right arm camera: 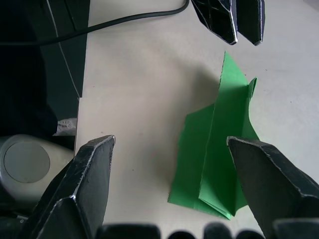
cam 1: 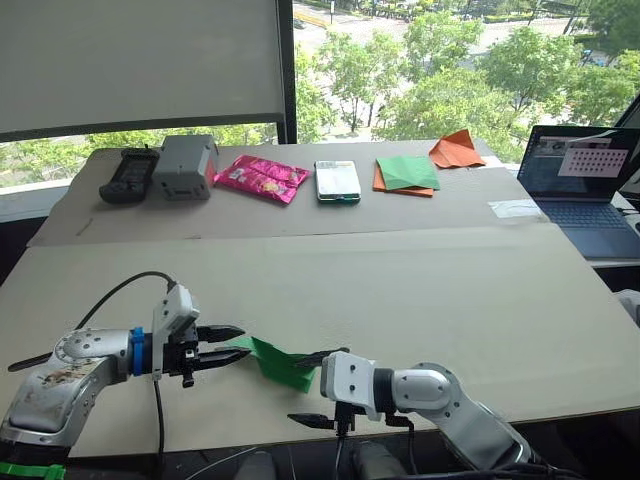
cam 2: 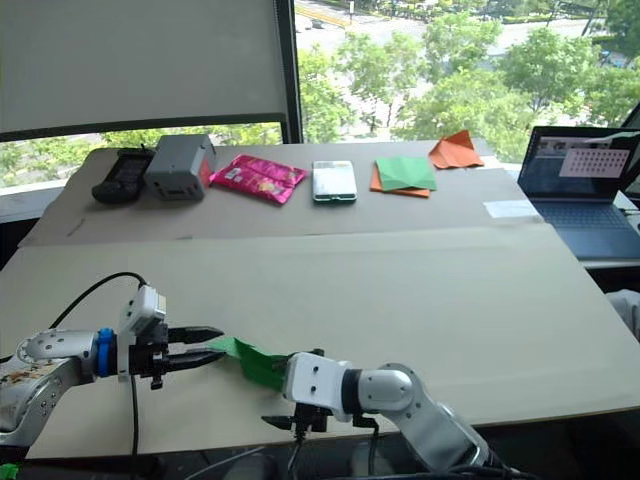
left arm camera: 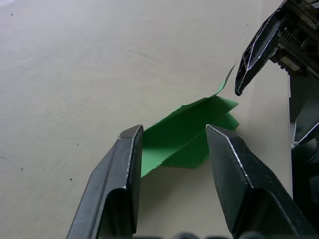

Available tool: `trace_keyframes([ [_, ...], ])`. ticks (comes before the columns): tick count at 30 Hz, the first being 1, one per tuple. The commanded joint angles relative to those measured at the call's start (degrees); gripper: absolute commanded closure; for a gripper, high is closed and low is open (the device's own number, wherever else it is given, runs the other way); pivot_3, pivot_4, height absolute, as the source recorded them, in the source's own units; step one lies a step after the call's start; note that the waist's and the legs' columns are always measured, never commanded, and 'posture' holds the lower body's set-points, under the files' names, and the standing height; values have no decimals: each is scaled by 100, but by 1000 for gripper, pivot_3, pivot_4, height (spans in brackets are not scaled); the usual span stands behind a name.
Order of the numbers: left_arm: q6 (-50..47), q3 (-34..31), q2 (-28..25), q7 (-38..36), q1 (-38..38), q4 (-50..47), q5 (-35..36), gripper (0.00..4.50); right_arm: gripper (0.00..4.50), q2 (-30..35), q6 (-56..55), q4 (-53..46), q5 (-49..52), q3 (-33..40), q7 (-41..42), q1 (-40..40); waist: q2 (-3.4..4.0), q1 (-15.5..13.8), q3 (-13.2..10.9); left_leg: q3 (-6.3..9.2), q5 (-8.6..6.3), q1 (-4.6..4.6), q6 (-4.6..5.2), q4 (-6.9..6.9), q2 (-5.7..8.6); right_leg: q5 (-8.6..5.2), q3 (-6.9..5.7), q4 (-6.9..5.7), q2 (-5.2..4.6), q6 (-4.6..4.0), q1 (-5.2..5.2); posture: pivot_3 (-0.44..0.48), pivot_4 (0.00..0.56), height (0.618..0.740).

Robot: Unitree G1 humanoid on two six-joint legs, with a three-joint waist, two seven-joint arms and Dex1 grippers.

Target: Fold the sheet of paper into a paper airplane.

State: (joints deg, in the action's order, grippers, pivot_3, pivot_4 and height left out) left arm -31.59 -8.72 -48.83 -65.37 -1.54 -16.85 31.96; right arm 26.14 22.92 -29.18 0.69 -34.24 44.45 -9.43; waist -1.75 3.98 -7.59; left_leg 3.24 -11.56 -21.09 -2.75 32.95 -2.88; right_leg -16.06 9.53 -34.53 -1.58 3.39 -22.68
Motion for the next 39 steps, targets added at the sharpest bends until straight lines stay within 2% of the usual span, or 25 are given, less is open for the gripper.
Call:
trace_keyframes([
  [1,-11,-225,-35,65,-109,-233,147,967,507,-215,-158,175,-48,11,-94,-200,1,-7,-1,1,0,0,0,0,0,0,0,-1,0,0,0,0,150,740],
  [3,-16,-278,-48,89,-206,-319,170,264,507,-354,-168,342,-67,22,-178,-271,4,-12,-2,0,0,0,0,1,0,0,0,-1,0,0,2,0,150,740],
  [4,-5,-343,-94,54,-304,-353,176,55,507,-423,-138,418,-73,26,-209,-308,5,-11,-3,0,0,0,-1,1,0,0,0,-2,0,0,2,0,150,740],
  [10,-15,-832,-359,-119,-840,-424,265,55,507,-537,-19,665,-117,138,-319,-377,12,3,-8,0,0,4,1,1,-1,1,0,-10,0,-1,6,0,150,740],
  [17,113,-865,-333,-90,-991,-399,239,55,507,-682,139,919,-113,265,-403,-478,14,-5,-9,-1,-1,5,-2,2,0,0,-1,-20,-1,-2,4,0,150,740],
  [21,146,-794,-240,-8,-949,-417,228,0,1630,-750,292,934,-40,337,-345,-572,15,0,-9,-2,-1,5,-2,3,0,0,0,-28,-1,-1,3,0,150,740],
  [31,317,-664,-156,13,-802,-236,110,0,1630,-576,928,268,603,742,137,-1014,15,3,-8,0,1,6,2,5,1,0,0,-40,1,-1,4,0,150,740],
  [34,349,-642,-144,20,-771,-198,83,0,1630,-770,1118,325,813,875,45,-1175,14,6,-7,0,4,7,7,5,1,1,0,-42,2,-1,4,0,150,740],
  [39,353,-665,-96,107,-747,-239,108,0,1630,-678,855,884,405,648,-101,-1206,13,-7,-5,0,6,7,10,6,1,1,0,-43,2,-2,7,0,150,740],
])
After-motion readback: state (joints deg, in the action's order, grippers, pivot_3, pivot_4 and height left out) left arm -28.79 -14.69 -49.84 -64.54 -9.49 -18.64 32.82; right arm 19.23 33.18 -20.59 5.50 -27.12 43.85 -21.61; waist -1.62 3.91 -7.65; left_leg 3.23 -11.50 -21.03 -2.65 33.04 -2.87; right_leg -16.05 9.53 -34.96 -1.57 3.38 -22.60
